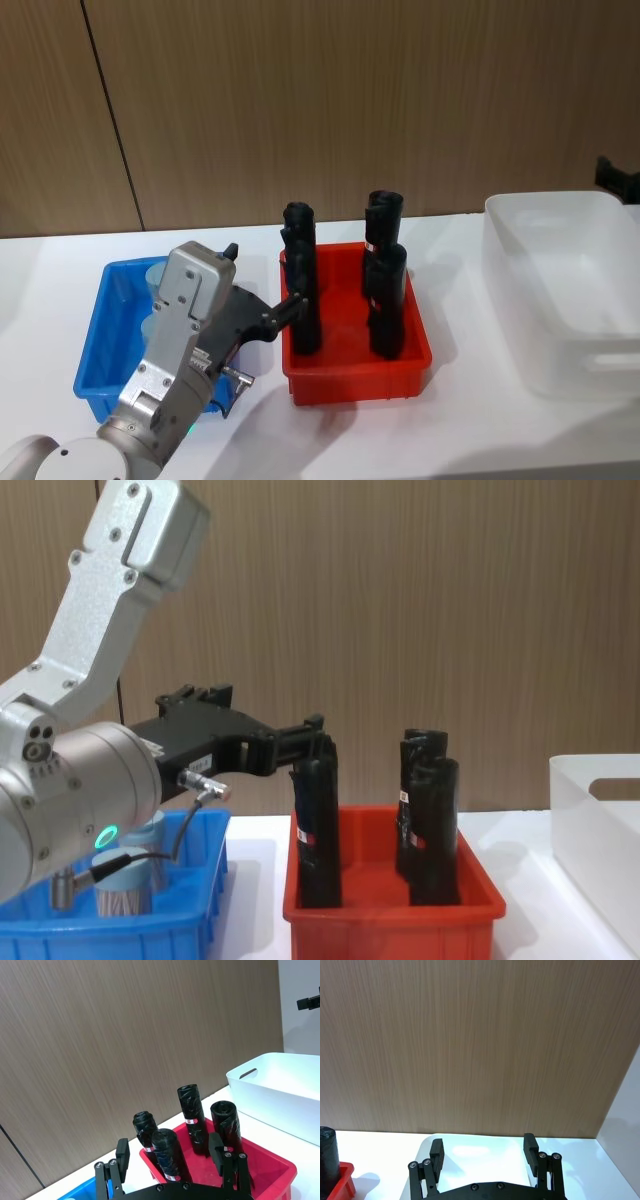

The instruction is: Pick the cotton swabs from the blue box and place them into the white box.

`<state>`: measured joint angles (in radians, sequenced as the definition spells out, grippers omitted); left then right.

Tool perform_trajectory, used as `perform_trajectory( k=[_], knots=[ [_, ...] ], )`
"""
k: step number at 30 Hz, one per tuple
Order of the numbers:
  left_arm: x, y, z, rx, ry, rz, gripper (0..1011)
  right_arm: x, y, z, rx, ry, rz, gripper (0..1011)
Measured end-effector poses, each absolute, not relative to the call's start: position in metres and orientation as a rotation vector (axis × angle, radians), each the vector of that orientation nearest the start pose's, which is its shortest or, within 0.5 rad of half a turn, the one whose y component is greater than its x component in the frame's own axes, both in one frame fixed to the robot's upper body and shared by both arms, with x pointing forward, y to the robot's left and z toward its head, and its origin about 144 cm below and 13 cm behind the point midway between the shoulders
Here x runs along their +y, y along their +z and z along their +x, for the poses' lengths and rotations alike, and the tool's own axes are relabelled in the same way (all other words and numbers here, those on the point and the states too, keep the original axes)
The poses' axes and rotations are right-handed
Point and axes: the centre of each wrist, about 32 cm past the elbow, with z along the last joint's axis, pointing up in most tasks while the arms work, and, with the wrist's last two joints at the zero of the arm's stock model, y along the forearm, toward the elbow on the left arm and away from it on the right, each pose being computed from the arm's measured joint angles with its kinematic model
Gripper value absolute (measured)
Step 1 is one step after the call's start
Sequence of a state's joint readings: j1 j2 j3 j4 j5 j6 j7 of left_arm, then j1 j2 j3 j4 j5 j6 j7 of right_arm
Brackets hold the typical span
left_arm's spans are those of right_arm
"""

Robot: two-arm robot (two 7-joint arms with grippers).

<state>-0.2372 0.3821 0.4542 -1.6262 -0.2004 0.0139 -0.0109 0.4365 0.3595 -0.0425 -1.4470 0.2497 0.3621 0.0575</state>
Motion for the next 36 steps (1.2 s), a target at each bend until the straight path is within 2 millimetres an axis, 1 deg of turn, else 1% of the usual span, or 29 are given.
perform_trajectory(
  k=[21, 31, 36],
  knots=[
    [0.198, 1.205, 0.493, -0.268, 1.122, 0.061, 1000, -0.334, 1.284, 0.562, -0.034, -1.552, -0.128, 1002],
    [0.200, 1.208, 0.499, -0.268, 1.120, 0.079, 1000, -0.334, 1.284, 0.562, -0.034, -1.552, -0.128, 1002],
    [0.205, 1.209, 0.503, -0.252, 1.142, 0.099, 1000, -0.334, 1.284, 0.562, -0.034, -1.552, -0.128, 1002]
  ],
)
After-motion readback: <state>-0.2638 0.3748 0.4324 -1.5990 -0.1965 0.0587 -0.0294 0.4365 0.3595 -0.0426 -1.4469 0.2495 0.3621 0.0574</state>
